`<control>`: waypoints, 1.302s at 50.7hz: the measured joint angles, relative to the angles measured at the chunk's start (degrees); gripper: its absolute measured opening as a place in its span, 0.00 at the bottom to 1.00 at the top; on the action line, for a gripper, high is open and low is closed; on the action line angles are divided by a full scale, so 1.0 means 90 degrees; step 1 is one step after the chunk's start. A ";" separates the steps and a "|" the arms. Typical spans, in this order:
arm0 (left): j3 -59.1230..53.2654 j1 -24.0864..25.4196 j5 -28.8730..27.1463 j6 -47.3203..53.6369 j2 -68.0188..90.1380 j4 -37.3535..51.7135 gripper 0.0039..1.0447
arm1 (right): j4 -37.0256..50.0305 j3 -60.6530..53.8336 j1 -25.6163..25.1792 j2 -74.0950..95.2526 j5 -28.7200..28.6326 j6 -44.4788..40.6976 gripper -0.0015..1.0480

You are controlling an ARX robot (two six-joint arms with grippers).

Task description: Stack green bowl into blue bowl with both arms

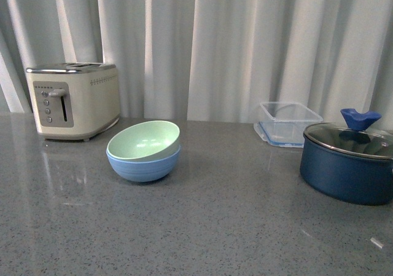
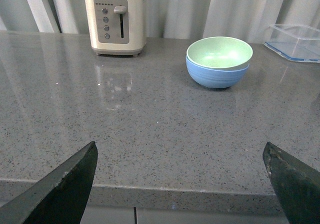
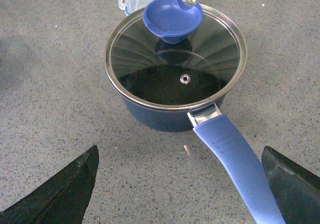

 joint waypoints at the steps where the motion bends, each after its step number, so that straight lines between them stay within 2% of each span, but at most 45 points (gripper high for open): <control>1: 0.0000 0.0000 -0.0002 0.0000 0.0000 0.0000 0.94 | 0.0000 0.0000 0.0000 0.0000 0.0000 -0.0002 0.90; 9: 0.0000 0.0000 0.0000 0.0000 0.0000 0.0000 0.94 | 0.0141 -0.0053 0.0002 -0.0017 0.0046 0.0012 0.90; 16: 0.0000 0.0000 -0.0002 0.0000 0.0000 0.0000 0.94 | 0.3451 -0.1622 0.0112 -0.0483 0.0493 0.0112 0.70; 20: 0.0000 0.0000 0.0000 0.0000 0.0000 0.0000 0.94 | 0.4685 -0.2416 0.0189 -0.0806 0.0537 0.0121 0.59; 23: 0.0000 0.0000 0.0000 0.0000 0.0000 0.0000 0.94 | 0.5151 -0.2817 0.0243 -0.1015 0.0583 0.0121 0.50; 40: 0.0000 0.0000 0.0000 0.0000 0.0000 0.0000 0.94 | 0.5724 -0.4454 0.0551 -0.2008 0.0950 0.0121 0.02; 42: 0.0000 0.0000 0.0000 0.0000 0.0000 0.0000 0.94 | 0.5736 -0.4571 0.0658 -0.2115 0.1144 0.0126 0.01; 48: 0.0000 0.0000 0.0000 0.0000 0.0000 0.0000 0.94 | 0.5763 -0.4993 0.0852 -0.2528 0.1156 0.0141 0.01; 66: 0.0000 0.0000 0.0000 0.0000 0.0000 0.0000 0.94 | 0.5387 -0.5841 0.0860 -0.3742 0.1178 0.0148 0.01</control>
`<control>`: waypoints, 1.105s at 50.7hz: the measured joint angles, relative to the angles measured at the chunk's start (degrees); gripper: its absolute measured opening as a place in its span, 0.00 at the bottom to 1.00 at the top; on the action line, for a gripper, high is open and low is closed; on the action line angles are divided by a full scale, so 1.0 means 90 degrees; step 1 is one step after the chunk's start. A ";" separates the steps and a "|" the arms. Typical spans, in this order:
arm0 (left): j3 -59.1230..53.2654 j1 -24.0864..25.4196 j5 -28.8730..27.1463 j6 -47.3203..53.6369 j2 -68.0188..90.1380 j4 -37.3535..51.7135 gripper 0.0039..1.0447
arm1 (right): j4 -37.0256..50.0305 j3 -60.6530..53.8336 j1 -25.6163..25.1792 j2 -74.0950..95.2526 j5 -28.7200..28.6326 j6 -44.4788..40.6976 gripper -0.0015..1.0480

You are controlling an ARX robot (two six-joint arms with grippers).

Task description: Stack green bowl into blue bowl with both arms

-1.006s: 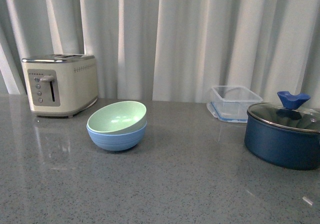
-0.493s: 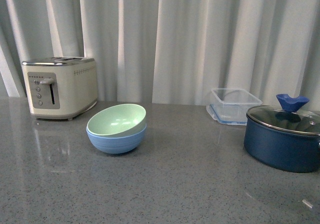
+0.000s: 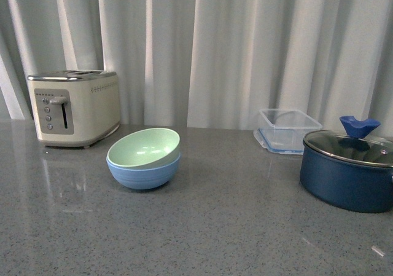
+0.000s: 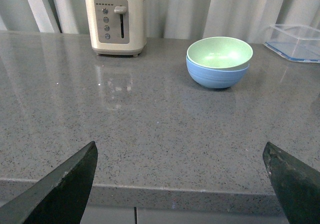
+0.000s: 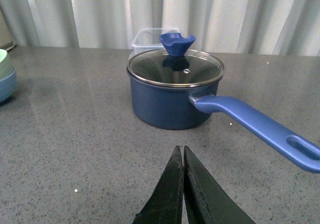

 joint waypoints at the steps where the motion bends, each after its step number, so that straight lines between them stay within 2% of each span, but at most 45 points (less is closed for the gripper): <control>1: 0.0000 0.0000 -0.0002 0.0000 0.0000 0.0000 0.94 | -0.0039 -0.0029 0.0000 -0.0073 0.0000 0.0000 0.01; 22: 0.0000 0.0000 0.0000 0.0000 0.0000 0.0000 0.94 | -0.0831 -0.0410 0.0000 -0.1273 0.0000 0.0002 0.01; 28: 0.0000 0.0000 0.0000 0.0000 0.0000 0.0000 0.94 | -0.0702 -0.0651 0.0000 -0.1426 0.0000 0.0002 0.01; 56: 0.0000 0.0000 0.0000 0.0000 0.0000 0.0000 0.94 | -0.2200 -0.0661 0.0000 -0.2977 0.0000 0.0002 0.01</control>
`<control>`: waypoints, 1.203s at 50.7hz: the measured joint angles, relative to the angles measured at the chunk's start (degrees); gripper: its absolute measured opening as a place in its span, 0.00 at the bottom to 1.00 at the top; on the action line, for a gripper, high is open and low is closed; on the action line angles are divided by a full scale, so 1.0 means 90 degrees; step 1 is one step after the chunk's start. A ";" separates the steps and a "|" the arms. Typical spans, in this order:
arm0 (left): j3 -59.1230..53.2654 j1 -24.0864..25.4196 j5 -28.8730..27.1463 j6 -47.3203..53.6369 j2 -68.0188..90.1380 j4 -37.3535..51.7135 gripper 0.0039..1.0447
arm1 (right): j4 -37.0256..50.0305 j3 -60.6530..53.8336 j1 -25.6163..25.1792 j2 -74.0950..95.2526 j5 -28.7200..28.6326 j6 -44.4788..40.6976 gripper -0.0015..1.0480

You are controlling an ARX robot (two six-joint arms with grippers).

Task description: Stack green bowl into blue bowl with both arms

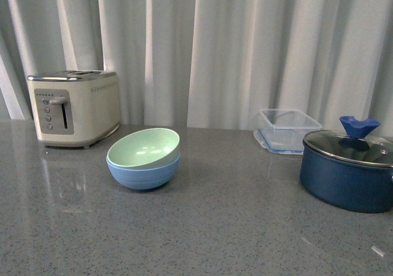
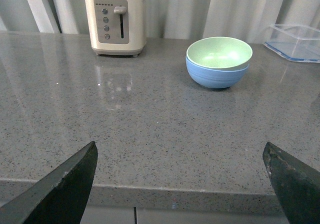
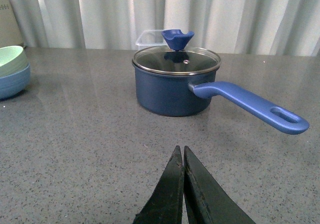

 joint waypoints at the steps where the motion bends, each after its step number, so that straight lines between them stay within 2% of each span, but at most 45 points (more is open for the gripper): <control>1: 0.0000 0.0000 0.0000 0.0000 0.0000 0.0000 0.94 | -0.0044 0.0000 0.0000 -0.0044 0.0000 0.0000 0.01; 23: 0.0000 0.0000 0.0000 0.0000 0.0000 0.0000 0.94 | -0.0665 0.0000 0.0000 -0.0665 0.0000 0.0000 0.01; 25: 0.0000 0.0000 0.0000 0.0000 0.0000 0.0000 0.94 | -0.0891 0.0002 0.0000 -0.0867 0.0000 0.0002 0.01; 28: 0.0000 0.0000 -0.0005 0.0000 -0.0002 0.0000 0.94 | -0.1715 0.0005 0.0000 -0.1498 -0.0002 0.0000 0.01; 46: 0.0000 0.0000 0.0000 0.0000 -0.0002 0.0000 0.94 | -0.1790 0.0005 0.0000 -0.1746 -0.0002 0.0000 0.01; 48: 0.0000 0.0000 0.0000 0.0000 -0.0002 0.0000 0.94 | -0.1790 0.0005 0.0000 -0.1749 -0.0005 0.0000 0.06; 54: 0.0000 0.0000 0.0000 0.0000 -0.0002 0.0000 0.94 | -0.1790 0.0005 0.0000 -0.1749 -0.0002 0.0000 0.31; 61: 0.0000 0.0000 0.0000 0.0000 -0.0002 0.0000 0.94 | -0.1790 0.0005 0.0000 -0.1749 -0.0002 0.0000 0.49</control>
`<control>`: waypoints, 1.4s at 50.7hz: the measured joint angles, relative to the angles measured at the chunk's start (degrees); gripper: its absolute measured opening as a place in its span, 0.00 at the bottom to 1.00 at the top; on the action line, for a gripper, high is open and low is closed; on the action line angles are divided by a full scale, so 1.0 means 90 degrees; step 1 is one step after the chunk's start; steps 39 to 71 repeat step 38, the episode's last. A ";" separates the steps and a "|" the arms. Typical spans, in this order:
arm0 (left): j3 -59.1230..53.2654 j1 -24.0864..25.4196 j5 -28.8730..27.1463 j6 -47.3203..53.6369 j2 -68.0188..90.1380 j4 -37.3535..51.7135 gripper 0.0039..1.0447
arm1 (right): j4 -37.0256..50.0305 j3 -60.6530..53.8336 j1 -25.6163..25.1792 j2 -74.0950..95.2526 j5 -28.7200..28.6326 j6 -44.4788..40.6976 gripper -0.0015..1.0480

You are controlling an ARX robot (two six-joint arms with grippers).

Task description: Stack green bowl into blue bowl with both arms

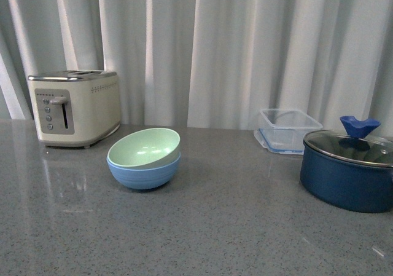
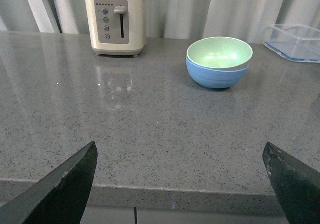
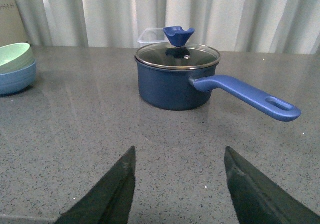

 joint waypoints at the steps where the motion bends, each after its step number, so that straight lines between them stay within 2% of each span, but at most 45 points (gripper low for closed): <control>1: 0.0000 0.0000 0.0000 0.0000 0.0000 0.0000 0.94 | 0.0000 0.0000 0.0000 0.0000 0.0000 0.0000 0.53; 7: 0.0000 0.0000 0.0000 0.0000 0.0000 0.0000 0.94 | 0.0000 0.0000 0.0000 0.0000 0.0000 0.0000 0.70; 12: 0.0000 0.0000 0.0000 0.0000 0.0000 0.0000 0.94 | 0.0000 0.0000 0.0000 0.0000 0.0000 0.0002 0.91; 13: 0.0000 0.0000 0.0000 0.0000 0.0000 0.0000 0.94 | 0.0000 0.0000 0.0000 0.0000 0.0000 0.0015 0.92; 17: 0.0000 0.0000 0.0000 0.0000 0.0000 0.0000 0.94 | 0.0000 0.0000 0.0000 0.0000 0.0000 0.0017 0.90; 71: 0.0000 0.0000 0.0000 0.0000 0.0000 0.0000 0.94 | 0.0000 0.0000 0.0000 0.0000 0.0000 0.0017 0.90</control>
